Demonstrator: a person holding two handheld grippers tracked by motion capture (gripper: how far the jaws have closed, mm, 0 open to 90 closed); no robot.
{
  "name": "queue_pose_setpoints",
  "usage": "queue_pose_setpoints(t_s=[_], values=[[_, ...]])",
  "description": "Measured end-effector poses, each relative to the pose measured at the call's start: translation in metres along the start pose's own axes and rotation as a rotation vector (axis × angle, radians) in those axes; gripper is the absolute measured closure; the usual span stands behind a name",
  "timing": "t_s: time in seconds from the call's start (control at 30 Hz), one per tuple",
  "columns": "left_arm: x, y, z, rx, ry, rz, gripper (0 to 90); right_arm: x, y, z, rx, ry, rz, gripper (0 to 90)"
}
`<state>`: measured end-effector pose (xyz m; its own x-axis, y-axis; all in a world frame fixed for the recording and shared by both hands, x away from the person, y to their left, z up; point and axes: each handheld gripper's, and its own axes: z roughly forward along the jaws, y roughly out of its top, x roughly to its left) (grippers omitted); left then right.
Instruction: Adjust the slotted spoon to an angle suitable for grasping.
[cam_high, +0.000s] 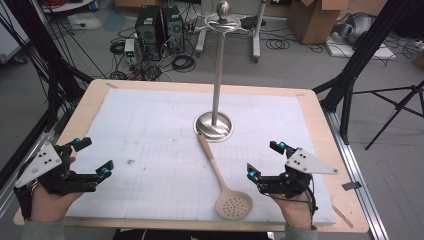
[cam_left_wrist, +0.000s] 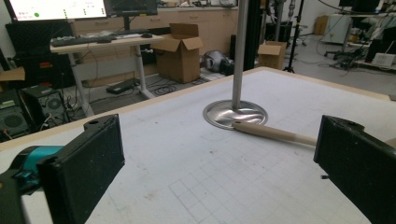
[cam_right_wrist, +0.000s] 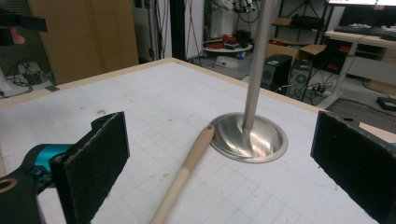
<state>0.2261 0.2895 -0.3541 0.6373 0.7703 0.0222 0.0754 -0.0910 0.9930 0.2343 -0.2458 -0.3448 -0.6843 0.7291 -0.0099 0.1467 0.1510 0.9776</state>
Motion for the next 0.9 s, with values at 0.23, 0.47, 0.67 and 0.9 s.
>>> queue_pose_setpoints(t_s=[0.23, 0.47, 0.67, 0.9], values=[[0.001, -0.003, -0.002, 0.0, 0.004, -0.013, 2.0, 0.003, -0.004, 0.018, 0.043, 0.03, -0.01, 4.5], [0.002, -0.007, -0.005, 0.017, 0.025, -0.021, 2.0, 0.001, -0.006, 0.028, 0.059, 0.061, -0.006, 13.7], [0.001, -0.008, -0.008, 0.024, 0.033, -0.01, 2.0, 0.003, -0.008, 0.037, 0.071, 0.1, 0.008, 17.3], [0.004, -0.011, -0.01, 0.039, 0.051, -0.016, 2.0, 0.004, -0.011, 0.048, 0.12, 0.122, 0.011, 29.0]])
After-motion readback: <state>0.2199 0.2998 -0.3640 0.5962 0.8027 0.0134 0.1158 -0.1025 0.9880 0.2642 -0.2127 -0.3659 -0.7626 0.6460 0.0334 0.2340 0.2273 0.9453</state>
